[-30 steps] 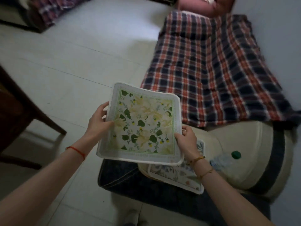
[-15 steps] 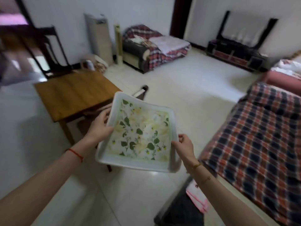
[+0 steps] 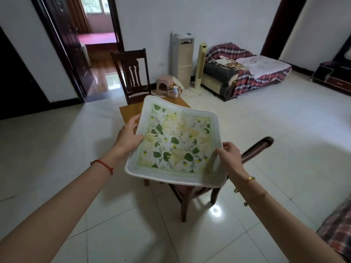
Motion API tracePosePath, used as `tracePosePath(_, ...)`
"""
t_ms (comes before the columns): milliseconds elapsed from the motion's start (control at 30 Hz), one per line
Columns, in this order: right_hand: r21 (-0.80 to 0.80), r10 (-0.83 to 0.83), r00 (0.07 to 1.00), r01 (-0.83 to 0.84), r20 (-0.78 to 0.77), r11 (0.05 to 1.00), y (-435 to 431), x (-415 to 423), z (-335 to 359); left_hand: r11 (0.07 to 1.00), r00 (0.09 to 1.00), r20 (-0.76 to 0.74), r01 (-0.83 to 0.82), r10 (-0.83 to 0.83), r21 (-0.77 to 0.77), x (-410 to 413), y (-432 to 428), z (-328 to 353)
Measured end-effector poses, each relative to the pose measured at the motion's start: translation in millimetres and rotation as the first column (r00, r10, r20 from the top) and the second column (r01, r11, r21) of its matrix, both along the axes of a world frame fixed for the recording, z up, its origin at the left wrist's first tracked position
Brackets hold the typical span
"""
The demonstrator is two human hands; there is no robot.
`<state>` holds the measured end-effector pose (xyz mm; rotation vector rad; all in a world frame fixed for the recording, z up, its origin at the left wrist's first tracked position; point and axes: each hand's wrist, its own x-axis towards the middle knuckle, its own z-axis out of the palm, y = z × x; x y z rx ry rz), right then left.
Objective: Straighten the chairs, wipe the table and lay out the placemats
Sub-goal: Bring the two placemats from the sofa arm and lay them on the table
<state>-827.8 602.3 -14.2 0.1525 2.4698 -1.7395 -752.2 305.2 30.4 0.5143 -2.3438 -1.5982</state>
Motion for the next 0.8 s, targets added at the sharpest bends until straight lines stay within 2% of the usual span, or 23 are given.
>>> tracePosePath(200,-0.002,0.034,0.999,-0.034,0.018,0.999,-89,-64,-14,0.999,0.999,0.02,-0.048,0.048,0.018,-52,-85,-23)
tracePosePath(600,-0.027,0.001,0.996,0.002,0.085,1.0,-255,-209,-32,0.994,0.991,0.086,-0.103,0.101,0.019,-201,-240,-47)
tracePosePath(800,-0.035,-0.036,0.995,0.039,0.088,0.999,-333,-264,-43,0.998,0.99,0.123,-0.067,0.064,0.018,-282,-327,-70)
